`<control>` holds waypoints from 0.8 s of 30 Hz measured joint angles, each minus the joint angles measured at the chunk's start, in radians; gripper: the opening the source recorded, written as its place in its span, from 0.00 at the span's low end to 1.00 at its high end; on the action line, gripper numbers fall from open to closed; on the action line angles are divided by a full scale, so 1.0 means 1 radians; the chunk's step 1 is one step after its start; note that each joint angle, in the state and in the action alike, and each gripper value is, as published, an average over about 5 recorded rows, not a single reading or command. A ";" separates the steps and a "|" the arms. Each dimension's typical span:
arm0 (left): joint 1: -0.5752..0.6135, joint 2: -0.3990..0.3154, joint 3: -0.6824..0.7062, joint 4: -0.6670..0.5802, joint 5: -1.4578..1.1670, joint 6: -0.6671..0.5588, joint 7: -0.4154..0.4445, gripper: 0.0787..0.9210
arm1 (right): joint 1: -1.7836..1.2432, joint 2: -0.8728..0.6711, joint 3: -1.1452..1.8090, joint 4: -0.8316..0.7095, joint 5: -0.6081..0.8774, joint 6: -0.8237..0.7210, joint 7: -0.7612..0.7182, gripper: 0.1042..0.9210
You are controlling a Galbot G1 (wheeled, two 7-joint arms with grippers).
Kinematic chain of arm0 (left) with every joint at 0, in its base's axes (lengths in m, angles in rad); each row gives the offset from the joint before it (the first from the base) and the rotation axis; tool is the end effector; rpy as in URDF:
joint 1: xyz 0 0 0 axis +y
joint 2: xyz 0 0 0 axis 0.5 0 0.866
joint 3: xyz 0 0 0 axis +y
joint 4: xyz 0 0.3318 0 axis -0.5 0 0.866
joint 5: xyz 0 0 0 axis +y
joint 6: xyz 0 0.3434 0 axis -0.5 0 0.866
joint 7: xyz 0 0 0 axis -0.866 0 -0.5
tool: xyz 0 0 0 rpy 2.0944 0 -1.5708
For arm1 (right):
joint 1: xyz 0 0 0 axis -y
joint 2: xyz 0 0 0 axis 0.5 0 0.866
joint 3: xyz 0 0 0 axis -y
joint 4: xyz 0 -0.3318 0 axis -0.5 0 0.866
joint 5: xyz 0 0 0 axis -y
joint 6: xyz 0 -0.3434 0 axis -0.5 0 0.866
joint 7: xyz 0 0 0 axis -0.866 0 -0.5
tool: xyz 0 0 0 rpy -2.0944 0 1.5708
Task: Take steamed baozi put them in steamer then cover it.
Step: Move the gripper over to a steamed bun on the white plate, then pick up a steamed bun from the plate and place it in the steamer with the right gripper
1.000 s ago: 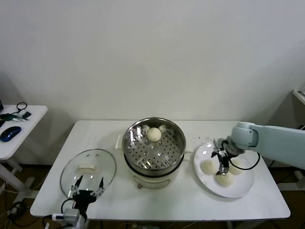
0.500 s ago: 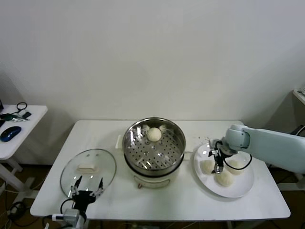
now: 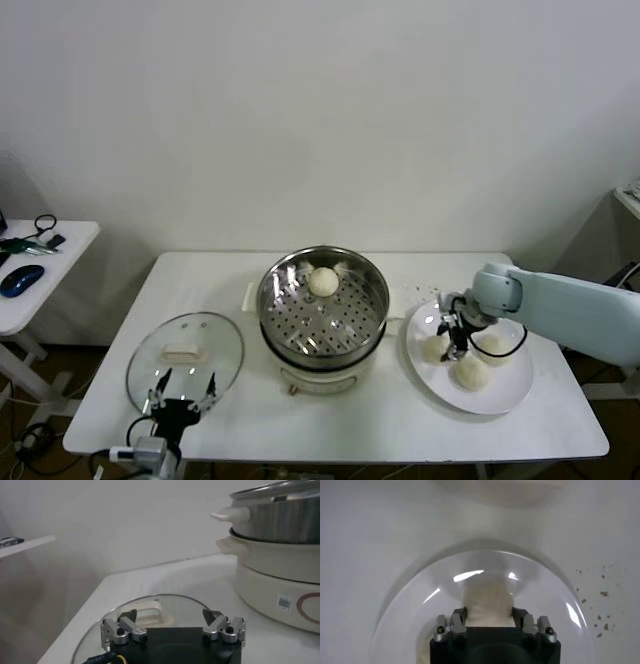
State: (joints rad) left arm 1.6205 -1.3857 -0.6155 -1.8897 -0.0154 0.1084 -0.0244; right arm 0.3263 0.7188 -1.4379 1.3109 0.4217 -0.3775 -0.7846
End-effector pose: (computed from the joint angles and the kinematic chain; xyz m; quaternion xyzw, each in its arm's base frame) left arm 0.1563 0.0707 -0.3566 0.0195 -0.9797 -0.0973 0.1741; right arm 0.4729 -0.1141 -0.2234 0.4819 -0.5745 0.4818 0.4535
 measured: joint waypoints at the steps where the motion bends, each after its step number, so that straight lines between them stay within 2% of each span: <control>1: 0.000 0.000 0.000 0.000 0.000 0.000 0.000 0.88 | 0.007 -0.002 -0.002 0.000 0.003 0.004 -0.004 0.59; 12: 0.000 0.003 0.001 -0.013 0.000 0.004 0.000 0.88 | 0.249 -0.011 -0.108 0.006 0.099 0.066 -0.088 0.59; 18: -0.002 0.008 0.007 -0.020 0.000 0.008 0.000 0.88 | 0.451 0.025 -0.165 0.047 0.215 0.068 -0.114 0.59; 24: -0.001 0.014 0.015 -0.028 0.002 0.008 0.000 0.88 | 0.569 0.104 -0.165 0.135 0.349 0.021 -0.077 0.59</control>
State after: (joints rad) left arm 1.6197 -1.3717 -0.6004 -1.9179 -0.0130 0.1161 -0.0244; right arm 0.8948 0.8231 -1.6033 1.4463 0.7711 -0.3569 -0.8612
